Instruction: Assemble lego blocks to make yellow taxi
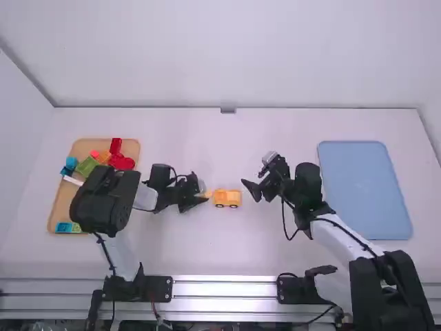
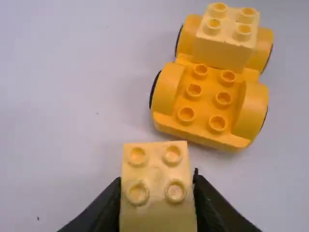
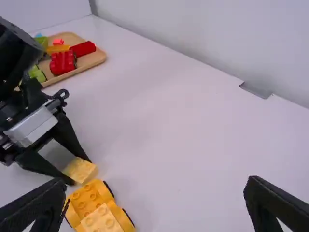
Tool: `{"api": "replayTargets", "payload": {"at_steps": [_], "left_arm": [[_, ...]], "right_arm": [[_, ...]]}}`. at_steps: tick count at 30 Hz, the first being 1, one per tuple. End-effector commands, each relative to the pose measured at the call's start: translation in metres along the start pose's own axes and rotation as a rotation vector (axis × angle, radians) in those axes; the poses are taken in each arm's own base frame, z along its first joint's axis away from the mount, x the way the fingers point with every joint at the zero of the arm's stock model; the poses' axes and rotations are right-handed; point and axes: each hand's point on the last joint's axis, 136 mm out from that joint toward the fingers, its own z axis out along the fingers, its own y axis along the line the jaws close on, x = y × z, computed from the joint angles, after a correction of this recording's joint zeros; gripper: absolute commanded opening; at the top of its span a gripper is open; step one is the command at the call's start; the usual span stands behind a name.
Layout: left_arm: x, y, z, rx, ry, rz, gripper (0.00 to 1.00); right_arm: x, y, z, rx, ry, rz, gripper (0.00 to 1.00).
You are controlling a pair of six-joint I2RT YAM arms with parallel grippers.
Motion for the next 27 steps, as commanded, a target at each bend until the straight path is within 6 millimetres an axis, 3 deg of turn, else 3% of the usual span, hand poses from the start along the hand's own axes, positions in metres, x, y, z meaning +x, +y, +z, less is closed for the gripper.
{"api": "replayTargets", "payload": {"at_steps": [1,4,7,12,16,19,20,21,23,27], "left_arm": [[0.024,0.0,-0.003,-0.014,0.096,0.107,0.31],[0.021,0.006,-0.007,0.009,0.079,0.116,0.19],[0.014,-0.002,-0.011,0.106,0.045,0.135,0.17],[0.013,-0.016,-0.017,0.229,0.075,0.248,0.18],[0.011,-0.015,-0.018,0.235,0.077,0.238,0.25],[0.013,-0.019,-0.017,0.242,0.078,0.234,0.35],[0.015,-0.02,-0.018,0.241,0.079,0.228,0.55],[0.015,-0.02,-0.018,0.241,0.079,0.228,0.55],[0.017,-0.027,-0.018,0.255,0.082,0.219,0.87],[0.02,-0.033,-0.019,0.263,0.079,0.196,0.92]], "right_arm": [[-0.001,0.001,-0.002,-0.003,-0.005,0.0,0.98],[0.003,0.007,-0.001,-0.02,0.013,0.004,0.98],[0.019,0.018,0.001,-0.058,0.073,-0.086,0.98],[0.055,0.039,0.005,-0.156,0.187,-0.198,0.98],[0.071,0.05,0.016,-0.226,0.201,-0.237,0.98],[0.083,0.059,0.027,-0.299,0.177,-0.276,0.98],[0.084,0.06,0.035,-0.324,0.139,-0.299,0.98],[0.084,0.06,0.035,-0.324,0.139,-0.299,0.98],[0.075,0.064,0.045,-0.361,0.039,-0.343,0.98],[0.079,0.056,0.053,-0.321,0.02,-0.411,0.98]]}}
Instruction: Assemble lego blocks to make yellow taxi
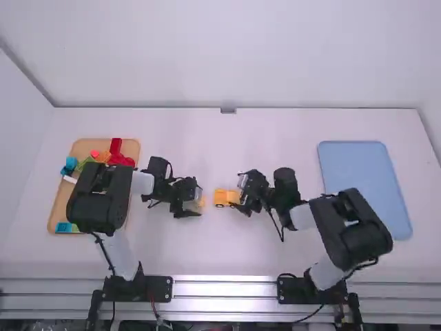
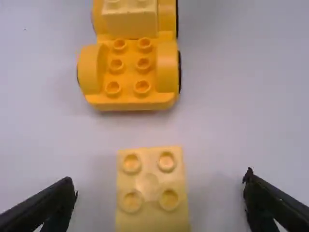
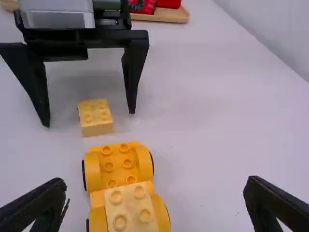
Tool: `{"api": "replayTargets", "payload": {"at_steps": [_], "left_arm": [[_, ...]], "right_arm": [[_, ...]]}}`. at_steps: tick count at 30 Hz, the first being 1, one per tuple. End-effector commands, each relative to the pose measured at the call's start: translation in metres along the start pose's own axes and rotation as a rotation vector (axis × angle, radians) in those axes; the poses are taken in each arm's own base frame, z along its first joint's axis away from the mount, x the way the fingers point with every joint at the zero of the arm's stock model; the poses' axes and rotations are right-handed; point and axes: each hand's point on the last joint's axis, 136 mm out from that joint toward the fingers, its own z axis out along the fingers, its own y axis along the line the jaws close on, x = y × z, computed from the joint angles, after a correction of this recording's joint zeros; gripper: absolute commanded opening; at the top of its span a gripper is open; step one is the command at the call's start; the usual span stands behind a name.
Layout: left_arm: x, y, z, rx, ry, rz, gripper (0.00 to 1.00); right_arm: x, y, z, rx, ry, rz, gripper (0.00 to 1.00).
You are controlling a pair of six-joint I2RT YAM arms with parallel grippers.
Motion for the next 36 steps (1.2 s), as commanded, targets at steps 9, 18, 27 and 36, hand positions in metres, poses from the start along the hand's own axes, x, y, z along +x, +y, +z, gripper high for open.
{"api": "replayTargets", "payload": {"at_steps": [9,18,27,36], "left_arm": [[0.001,-0.001,0.006,-0.014,-0.015,-0.073,0.96],[-0.004,-0.002,0.006,-0.007,-0.045,-0.072,0.95],[-0.009,0.003,0.005,-0.021,-0.071,-0.098,0.87],[-0.005,-0.004,0.007,-0.013,-0.062,-0.115,0.61]], "right_arm": [[0.043,0.017,0.023,-0.169,0.02,-0.005,0.98],[0.041,0.01,0.025,-0.31,-0.184,-0.003,0.98],[0.052,0.026,0.041,-0.383,-0.134,-0.002,1.0],[0.054,0.027,0.044,-0.376,-0.119,-0.012,0.71]]}}
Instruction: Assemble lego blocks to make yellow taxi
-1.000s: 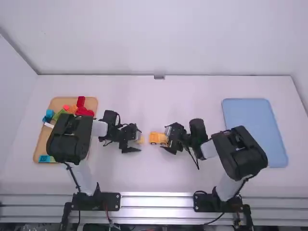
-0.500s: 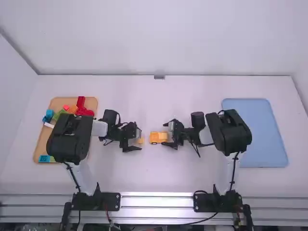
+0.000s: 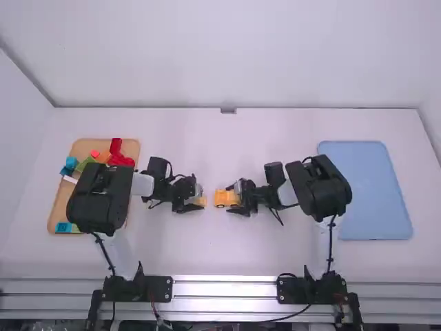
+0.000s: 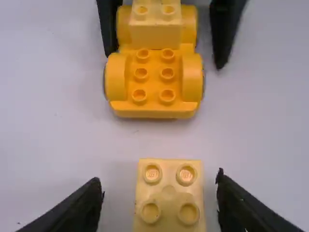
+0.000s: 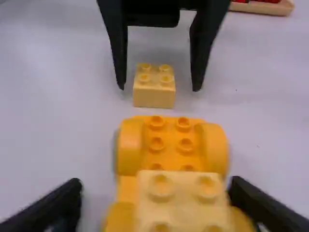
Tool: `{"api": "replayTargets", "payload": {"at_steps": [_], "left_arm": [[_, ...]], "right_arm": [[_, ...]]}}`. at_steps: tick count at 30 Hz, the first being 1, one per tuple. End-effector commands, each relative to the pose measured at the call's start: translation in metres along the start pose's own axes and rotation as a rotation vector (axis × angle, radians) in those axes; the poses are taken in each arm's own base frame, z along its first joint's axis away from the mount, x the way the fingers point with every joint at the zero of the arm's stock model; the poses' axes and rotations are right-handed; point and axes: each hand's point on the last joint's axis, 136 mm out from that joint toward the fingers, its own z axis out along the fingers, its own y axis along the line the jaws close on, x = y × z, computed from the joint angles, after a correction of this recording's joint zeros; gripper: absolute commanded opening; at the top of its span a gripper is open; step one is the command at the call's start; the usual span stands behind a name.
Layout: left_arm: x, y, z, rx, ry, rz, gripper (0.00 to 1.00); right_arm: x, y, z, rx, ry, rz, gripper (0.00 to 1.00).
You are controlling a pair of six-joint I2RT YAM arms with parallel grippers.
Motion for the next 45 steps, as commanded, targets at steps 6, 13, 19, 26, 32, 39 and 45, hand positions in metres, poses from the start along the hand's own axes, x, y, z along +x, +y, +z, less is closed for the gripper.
{"api": "replayTargets", "payload": {"at_steps": [6,13,19,26,32,39,45], "left_arm": [[0.007,-0.019,0.006,0.026,-0.015,-0.021,0.34],[-0.001,-0.009,0.004,-0.027,-0.042,-0.017,0.28],[-0.042,0.0,-0.01,-0.04,-0.176,0.071,0.27],[-0.064,-0.001,-0.003,-0.022,-0.238,0.103,0.24],[-0.071,0.0,0.017,-0.033,-0.174,0.072,0.22],[-0.067,0.003,0.032,-0.023,-0.042,0.024,0.19],[-0.07,0.009,0.034,-0.013,-0.039,0.014,0.18]], "right_arm": [[0.002,-0.004,-0.001,0.005,-0.001,0.016,0.56],[0.002,-0.004,0.0,0.004,-0.001,0.017,0.54],[0.001,-0.002,0.0,-0.001,-0.004,0.017,0.54],[0.001,-0.003,0.0,0.001,-0.003,0.028,0.54],[0.002,-0.003,0.0,0.004,0.001,0.027,0.55],[0.004,-0.005,0.0,0.012,0.015,0.028,0.56],[0.007,0.0,0.0,0.007,0.018,-0.013,0.56]]}}
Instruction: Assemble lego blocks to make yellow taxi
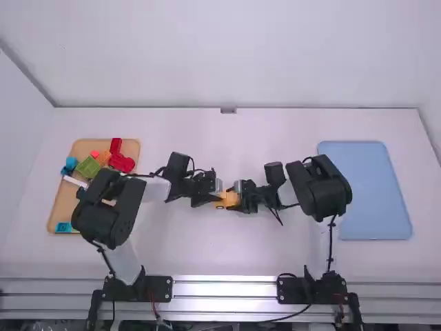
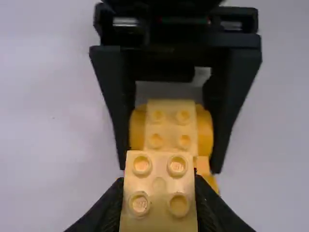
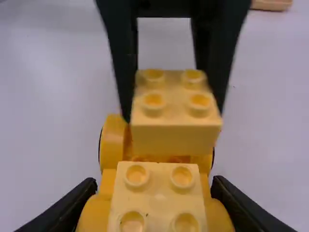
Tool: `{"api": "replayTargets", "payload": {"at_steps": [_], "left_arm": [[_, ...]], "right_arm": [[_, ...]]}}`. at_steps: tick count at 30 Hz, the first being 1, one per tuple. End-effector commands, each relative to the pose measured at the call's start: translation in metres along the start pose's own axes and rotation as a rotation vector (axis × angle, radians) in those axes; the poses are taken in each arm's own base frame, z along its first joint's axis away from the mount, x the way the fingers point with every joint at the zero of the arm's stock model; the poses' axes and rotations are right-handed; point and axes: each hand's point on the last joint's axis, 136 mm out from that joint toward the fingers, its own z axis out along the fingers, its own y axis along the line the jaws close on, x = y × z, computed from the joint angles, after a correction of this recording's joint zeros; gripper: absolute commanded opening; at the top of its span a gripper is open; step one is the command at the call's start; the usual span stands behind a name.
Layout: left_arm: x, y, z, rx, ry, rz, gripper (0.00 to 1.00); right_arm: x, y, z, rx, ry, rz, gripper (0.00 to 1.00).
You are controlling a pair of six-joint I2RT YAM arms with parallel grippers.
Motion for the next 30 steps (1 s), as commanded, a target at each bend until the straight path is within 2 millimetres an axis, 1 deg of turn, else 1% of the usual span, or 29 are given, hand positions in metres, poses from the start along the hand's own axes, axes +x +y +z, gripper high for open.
{"api": "replayTargets", "payload": {"at_steps": [1,7,11,16,19,22,25,30], "left_arm": [[-0.001,0.001,0.003,0.011,0.001,-0.014,0.18],[0.006,-0.008,0.004,0.042,0.021,-0.045,0.18],[0.009,-0.014,0.004,0.066,0.032,-0.01,0.18],[0.007,-0.016,0.005,0.073,0.023,-0.009,0.18],[0.003,-0.015,0.005,0.071,0.002,0.008,0.17],[0.0,-0.009,0.005,0.05,-0.007,0.027,0.17],[-0.001,-0.011,0.005,0.061,-0.009,0.016,0.17],[0.005,-0.019,0.006,0.084,0.013,-0.007,0.15]], "right_arm": [[0.007,0.004,-0.001,0.001,0.014,-0.036,0.55],[0.009,0.009,-0.001,-0.004,0.017,-0.043,0.56],[0.009,0.009,-0.001,-0.003,0.017,-0.045,0.56],[0.008,0.007,-0.001,-0.003,0.017,-0.018,0.57],[0.008,-0.004,0.0,0.021,0.031,0.069,0.57],[0.008,-0.008,0.0,0.031,0.035,0.09,0.56],[0.007,-0.006,0.001,0.023,0.035,0.056,0.56],[0.01,-0.002,0.007,0.019,0.062,0.043,0.58]]}}
